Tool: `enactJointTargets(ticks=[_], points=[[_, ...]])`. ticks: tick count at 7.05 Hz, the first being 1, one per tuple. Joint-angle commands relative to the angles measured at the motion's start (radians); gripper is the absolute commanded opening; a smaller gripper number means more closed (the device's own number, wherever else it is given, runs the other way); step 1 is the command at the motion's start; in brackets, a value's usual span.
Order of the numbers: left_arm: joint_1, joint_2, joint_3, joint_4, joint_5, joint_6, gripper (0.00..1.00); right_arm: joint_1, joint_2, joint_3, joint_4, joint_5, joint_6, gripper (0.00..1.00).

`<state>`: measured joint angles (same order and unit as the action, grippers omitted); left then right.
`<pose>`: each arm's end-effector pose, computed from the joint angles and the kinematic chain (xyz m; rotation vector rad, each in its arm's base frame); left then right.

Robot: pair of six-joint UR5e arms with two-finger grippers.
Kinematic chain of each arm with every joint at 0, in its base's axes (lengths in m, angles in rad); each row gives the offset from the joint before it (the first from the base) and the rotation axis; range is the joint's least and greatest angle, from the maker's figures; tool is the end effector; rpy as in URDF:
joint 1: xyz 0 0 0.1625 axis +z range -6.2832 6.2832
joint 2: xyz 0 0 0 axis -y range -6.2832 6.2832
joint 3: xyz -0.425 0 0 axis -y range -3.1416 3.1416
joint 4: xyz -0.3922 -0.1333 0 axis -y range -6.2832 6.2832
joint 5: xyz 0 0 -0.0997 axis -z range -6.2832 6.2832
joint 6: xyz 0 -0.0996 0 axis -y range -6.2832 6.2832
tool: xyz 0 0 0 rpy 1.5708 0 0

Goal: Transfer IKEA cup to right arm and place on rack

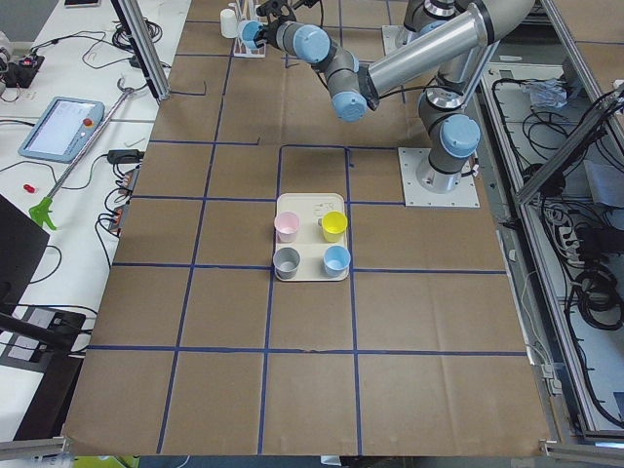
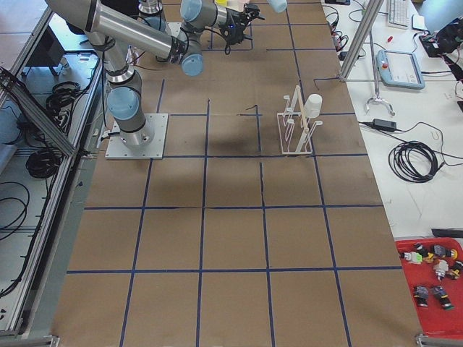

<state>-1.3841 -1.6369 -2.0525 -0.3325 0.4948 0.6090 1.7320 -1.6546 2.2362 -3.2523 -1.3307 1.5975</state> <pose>-0.1299 -0.5027 0.4093 -0.8856 -1.9696 1.1882 0.2229 -0.3929 0.4155 1.2522 1.6667 -0.6195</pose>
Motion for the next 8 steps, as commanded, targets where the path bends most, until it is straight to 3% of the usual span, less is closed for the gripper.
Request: enactJointTargets(ticks=[1, 3, 4, 5, 8], points=[[-0.003, -0.023, -0.038, 0.062, -0.030, 0.006, 0.00, 0.024, -0.007, -0.003, 0.002, 0.022, 0.063, 1.00], [-0.062, -0.188, -0.035, 0.328, -0.030, -0.052, 0.00, 0.063, 0.001, -0.006, 0.017, 0.021, 0.113, 1.00], [-0.078, -0.204, -0.037, 0.499, -0.030, -0.207, 0.00, 0.066, 0.015, -0.018, 0.044, 0.024, 0.111, 1.00], [-0.078, -0.211, -0.041, 0.586, -0.036, -0.271, 0.00, 0.067, 0.045, -0.041, 0.058, 0.025, 0.111, 1.00], [-0.073, -0.205, -0.118, 0.662, -0.114, -0.276, 0.00, 0.101, 0.119, -0.085, 0.056, 0.022, 0.117, 1.00]])
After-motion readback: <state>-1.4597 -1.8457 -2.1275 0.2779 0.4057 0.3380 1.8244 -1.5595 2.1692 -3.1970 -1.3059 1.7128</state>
